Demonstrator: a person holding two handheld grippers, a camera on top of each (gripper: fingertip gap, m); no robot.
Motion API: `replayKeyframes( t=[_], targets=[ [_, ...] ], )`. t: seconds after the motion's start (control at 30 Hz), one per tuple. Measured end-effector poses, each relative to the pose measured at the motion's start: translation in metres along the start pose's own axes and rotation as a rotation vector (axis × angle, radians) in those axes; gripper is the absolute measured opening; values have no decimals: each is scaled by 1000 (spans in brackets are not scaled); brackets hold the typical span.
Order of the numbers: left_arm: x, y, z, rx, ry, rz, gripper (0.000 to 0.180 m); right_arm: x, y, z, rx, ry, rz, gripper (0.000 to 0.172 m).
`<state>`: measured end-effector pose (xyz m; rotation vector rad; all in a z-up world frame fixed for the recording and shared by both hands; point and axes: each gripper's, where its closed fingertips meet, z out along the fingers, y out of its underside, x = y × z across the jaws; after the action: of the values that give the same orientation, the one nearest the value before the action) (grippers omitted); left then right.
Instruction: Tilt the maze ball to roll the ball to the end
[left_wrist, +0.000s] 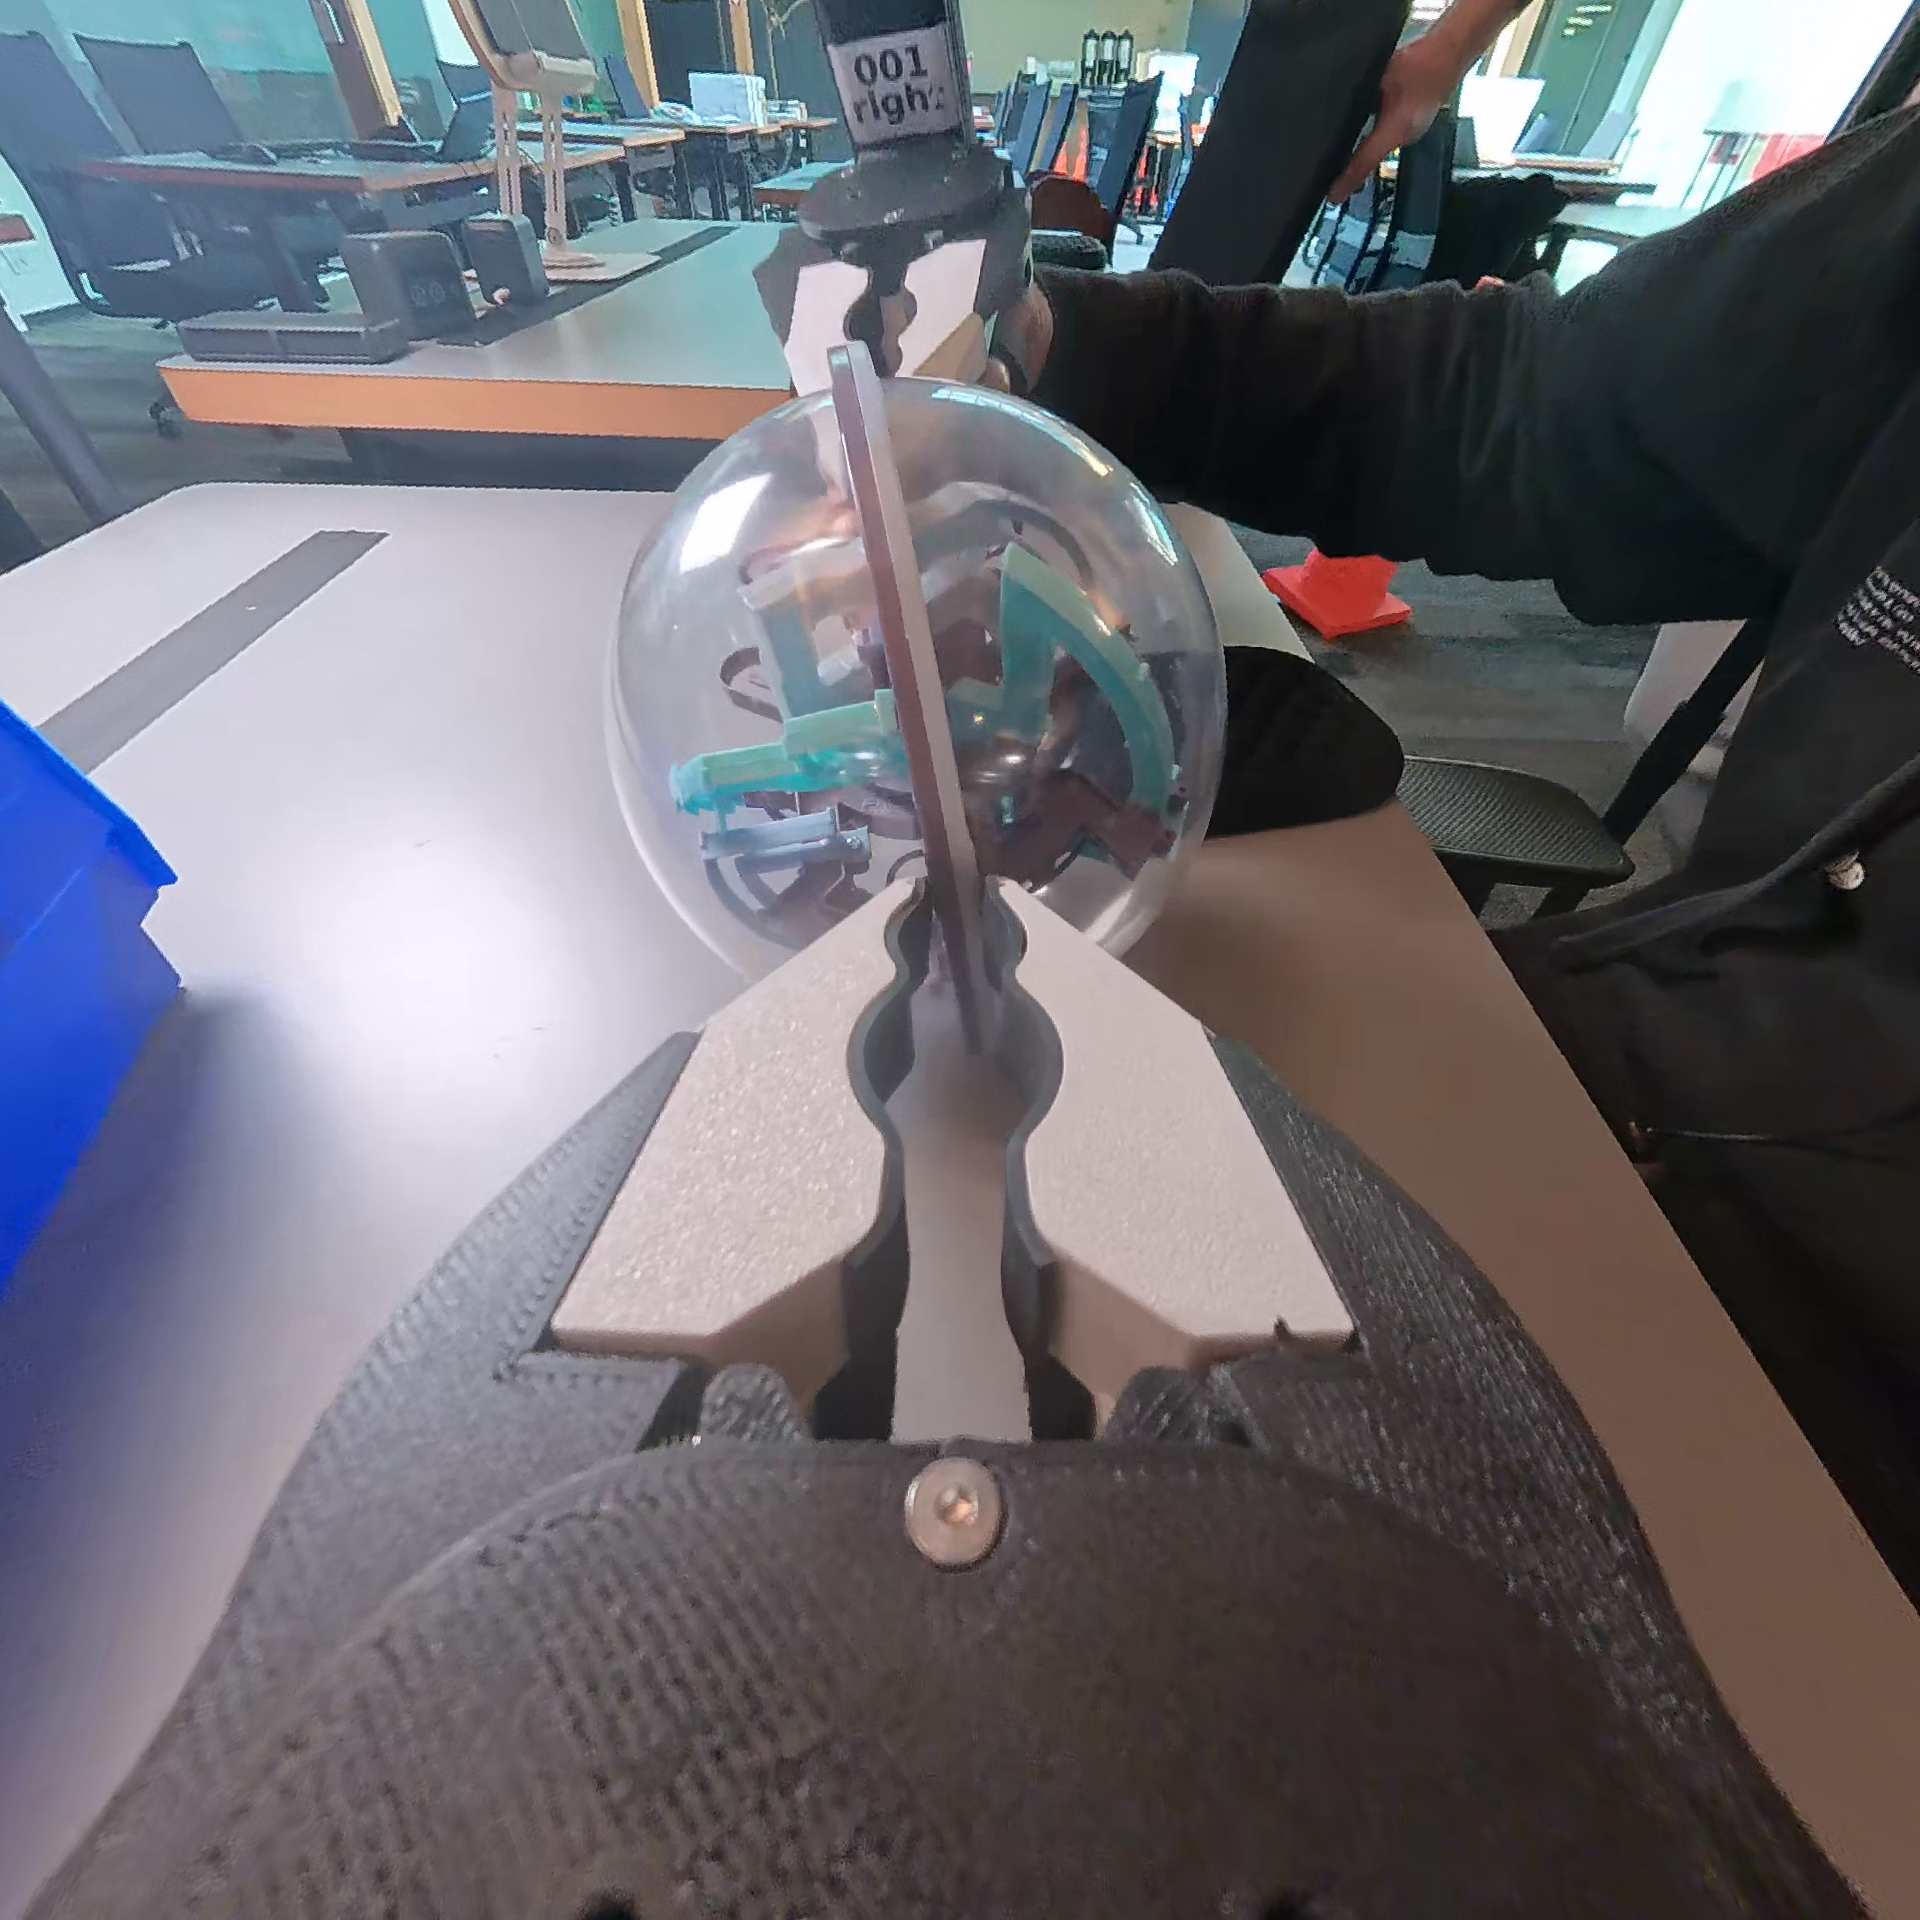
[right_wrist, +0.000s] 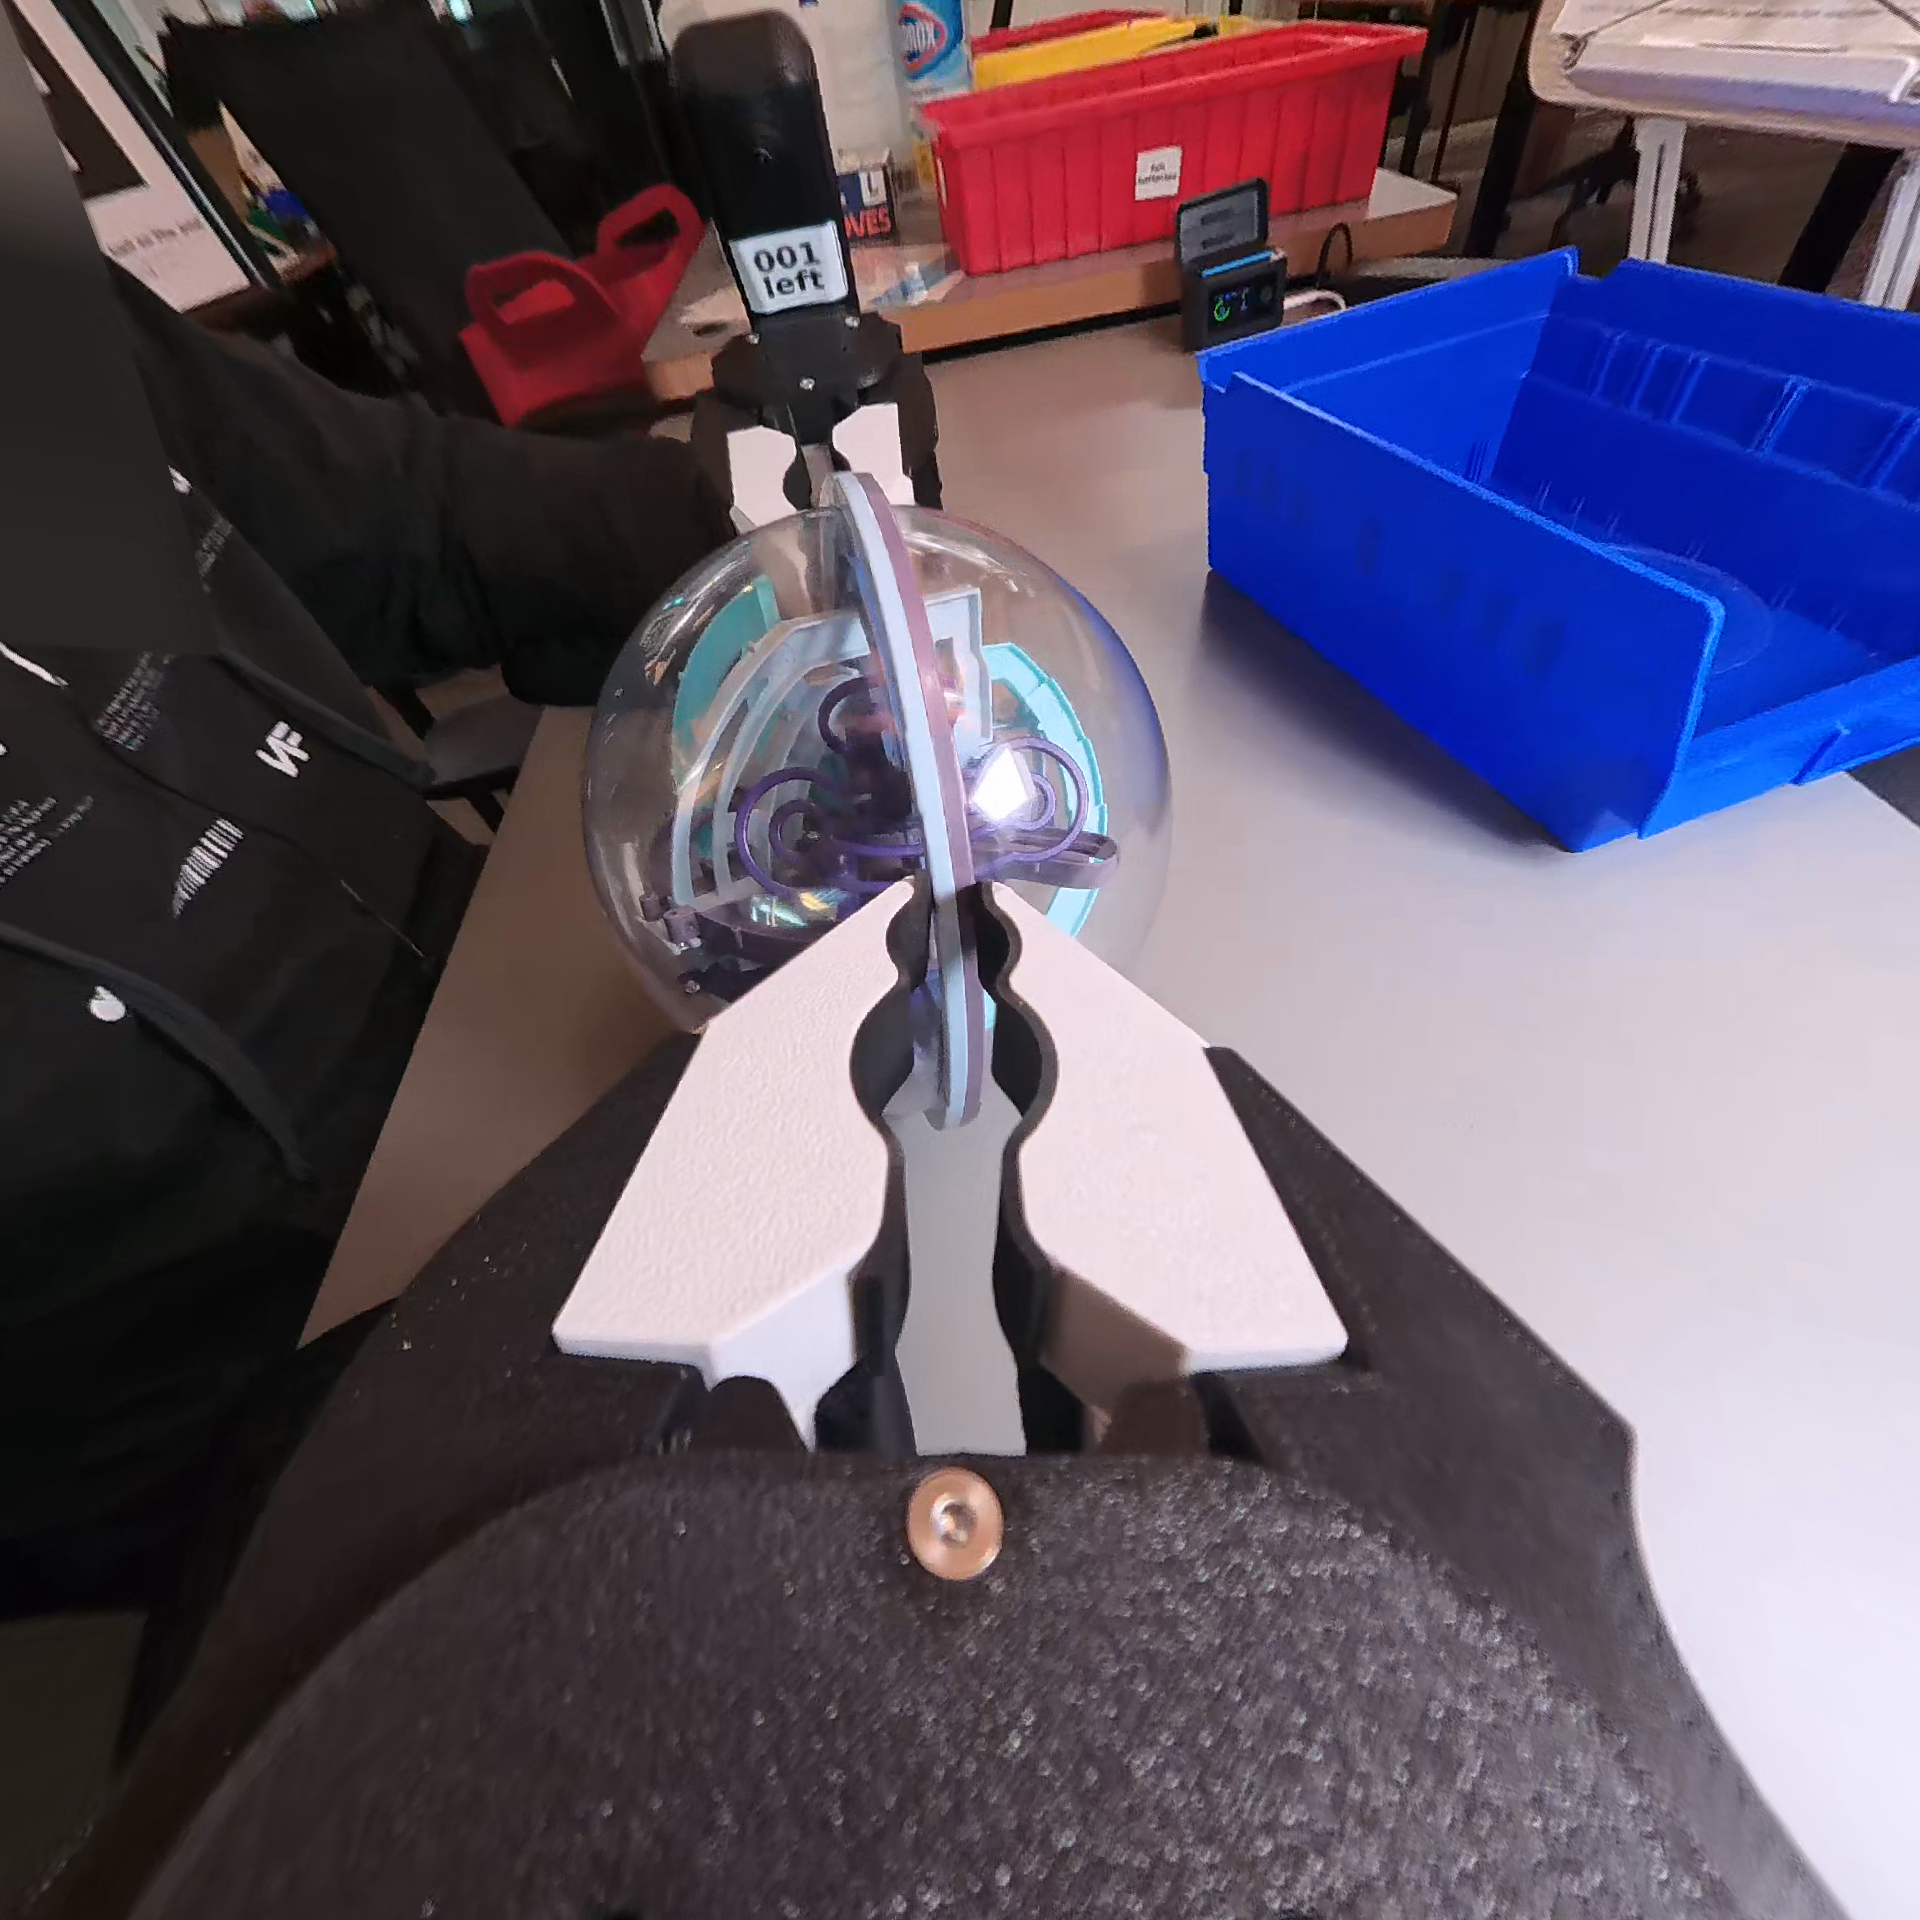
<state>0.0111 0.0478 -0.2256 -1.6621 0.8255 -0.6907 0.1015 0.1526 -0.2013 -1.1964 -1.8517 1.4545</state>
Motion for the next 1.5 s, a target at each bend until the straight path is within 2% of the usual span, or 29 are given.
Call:
replayKeyframes(
  t=[0.23, 0.6, 0.73, 0.87, 0.93, 0.97, 1.07, 1.13, 1.2, 1.3, 1.5],
  targets=[
    [9, -1, 3, -2, 23, 42, 7, -3, 0, -3, -52, 13, -53, 5],
    [24, -9, 6, 43, 91, 42, 10, -7, 7, -7, -6, -21, -69, 6],
    [28, -17, 0, 104, 176, -3, 27, -7, 8, -7, -14, -30, -76, 6],
    [9, -32, -9, 203, 178, -59, 48, -7, 7, -7, -22, -29, -84, 6],
    [-7, -40, -8, 246, 151, -97, 70, -7, 7, -7, -23, -31, -85, 5],
    [-14, -43, -6, 255, 146, -121, 88, -6, 7, -7, -24, -31, -86, 5],
    [-20, -39, 7, 210, 212, -177, 120, -5, 7, -5, -28, -37, -90, 6],
    [-13, -29, 19, 140, 272, -184, 132, -6, 6, -4, -28, -44, -95, 5],
    [-8, -17, 33, 74, 271, -151, 143, -7, 5, -3, -34, -53, -106, 5],
    [-2, -6, 50, 20, 225, -86, 152, -10, 3, 0, -47, -68, -126, 5],
    [-5, 0, 56, -3, 61, -22, 142, -9, 0, 3, -49, -45, -125, 6]
  ],
)
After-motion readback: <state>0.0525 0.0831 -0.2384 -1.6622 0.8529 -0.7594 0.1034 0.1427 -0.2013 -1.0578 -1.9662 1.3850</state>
